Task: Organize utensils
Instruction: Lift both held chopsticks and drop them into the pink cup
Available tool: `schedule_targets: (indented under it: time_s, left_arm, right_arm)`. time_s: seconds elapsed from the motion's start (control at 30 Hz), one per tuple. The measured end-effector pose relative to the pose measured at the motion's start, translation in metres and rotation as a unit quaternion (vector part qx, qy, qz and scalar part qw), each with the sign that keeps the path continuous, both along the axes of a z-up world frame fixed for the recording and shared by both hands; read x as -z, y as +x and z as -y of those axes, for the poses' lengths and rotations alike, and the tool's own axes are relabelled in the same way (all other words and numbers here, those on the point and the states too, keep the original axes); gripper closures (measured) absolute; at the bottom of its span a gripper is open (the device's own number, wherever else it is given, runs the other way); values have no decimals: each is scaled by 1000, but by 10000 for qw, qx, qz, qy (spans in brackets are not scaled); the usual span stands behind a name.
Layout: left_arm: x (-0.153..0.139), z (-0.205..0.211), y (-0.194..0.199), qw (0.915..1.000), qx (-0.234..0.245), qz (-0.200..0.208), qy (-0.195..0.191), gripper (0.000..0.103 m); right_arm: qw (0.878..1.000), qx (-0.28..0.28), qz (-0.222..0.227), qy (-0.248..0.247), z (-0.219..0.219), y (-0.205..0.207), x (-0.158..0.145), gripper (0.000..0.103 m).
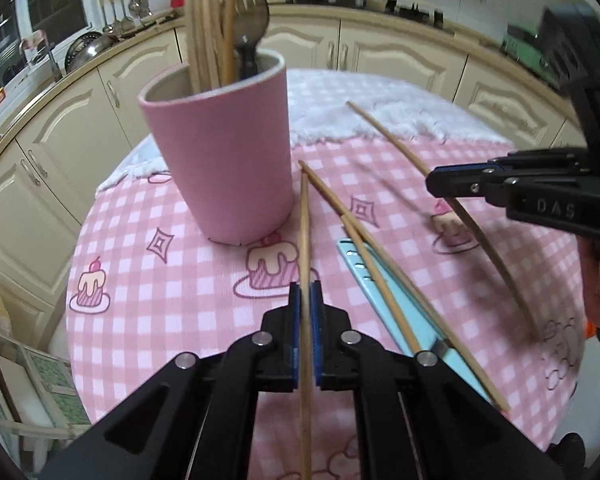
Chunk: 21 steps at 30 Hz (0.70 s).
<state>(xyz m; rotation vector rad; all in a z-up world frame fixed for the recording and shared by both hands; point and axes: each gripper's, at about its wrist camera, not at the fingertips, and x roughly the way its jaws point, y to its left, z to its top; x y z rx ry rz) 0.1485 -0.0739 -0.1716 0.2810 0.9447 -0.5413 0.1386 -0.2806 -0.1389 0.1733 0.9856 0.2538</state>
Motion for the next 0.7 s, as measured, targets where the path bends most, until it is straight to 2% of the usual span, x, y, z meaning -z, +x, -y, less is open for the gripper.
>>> schedule_targets:
  time_s: [0.13, 0.27, 0.5, 0.7]
  left_arm:
    - [-22, -11, -12, 9981, -126, 315, -515, 98]
    - [-47, -22, -20, 9922, -295, 712, -976, 98]
    - [-91, -31, -25, 9746, -509, 1466, -1612, 98]
    - [-113, -37, -20, 9588, -756, 1945, -1930, 98]
  right_arm:
    - [9983, 63, 377, 443, 12, -18, -16, 97]
    - [9941, 116, 777, 752, 18, -29, -35, 97]
    - [9848, 70, 1400, 1029, 16, -33, -65, 97]
    - [9808, 14, 1690, 973, 7, -37, -86, 97]
